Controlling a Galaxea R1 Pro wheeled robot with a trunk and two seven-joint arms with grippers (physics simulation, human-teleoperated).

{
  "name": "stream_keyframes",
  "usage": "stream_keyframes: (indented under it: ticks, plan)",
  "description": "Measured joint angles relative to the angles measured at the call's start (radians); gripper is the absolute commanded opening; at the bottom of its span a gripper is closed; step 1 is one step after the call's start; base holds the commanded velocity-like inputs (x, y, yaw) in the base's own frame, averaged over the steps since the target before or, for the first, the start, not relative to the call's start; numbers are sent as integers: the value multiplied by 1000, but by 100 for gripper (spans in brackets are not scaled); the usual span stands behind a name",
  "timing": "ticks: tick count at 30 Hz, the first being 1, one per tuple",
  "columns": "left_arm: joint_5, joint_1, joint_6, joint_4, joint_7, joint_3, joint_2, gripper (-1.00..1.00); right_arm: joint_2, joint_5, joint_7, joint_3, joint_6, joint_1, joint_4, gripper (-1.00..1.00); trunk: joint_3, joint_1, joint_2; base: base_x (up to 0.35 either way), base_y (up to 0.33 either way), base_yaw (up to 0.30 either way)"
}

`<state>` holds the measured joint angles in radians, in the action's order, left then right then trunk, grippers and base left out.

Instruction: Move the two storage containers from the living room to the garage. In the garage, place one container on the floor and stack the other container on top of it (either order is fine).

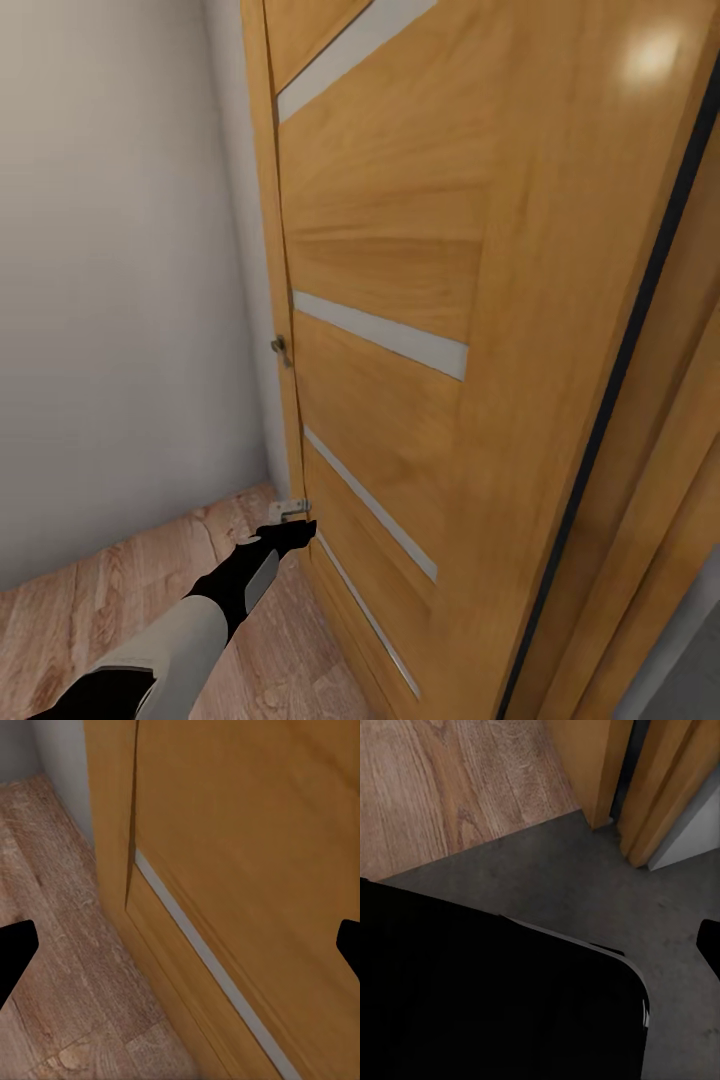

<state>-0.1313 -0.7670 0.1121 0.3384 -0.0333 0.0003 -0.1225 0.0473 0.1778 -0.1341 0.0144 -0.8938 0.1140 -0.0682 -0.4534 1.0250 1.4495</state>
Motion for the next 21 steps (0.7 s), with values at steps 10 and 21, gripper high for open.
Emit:
stream_keyframes:
  ticks: [10,21]
  plan:
    - [0,0,0,0,0,0,0,100,0,0,0,0,0,0,0,100,0,0,0,0,0,57]
    - [0,0,0,0,0,1,2,100,1,1,2,-1,0,0,0,100,0,0,0,0,0,224]
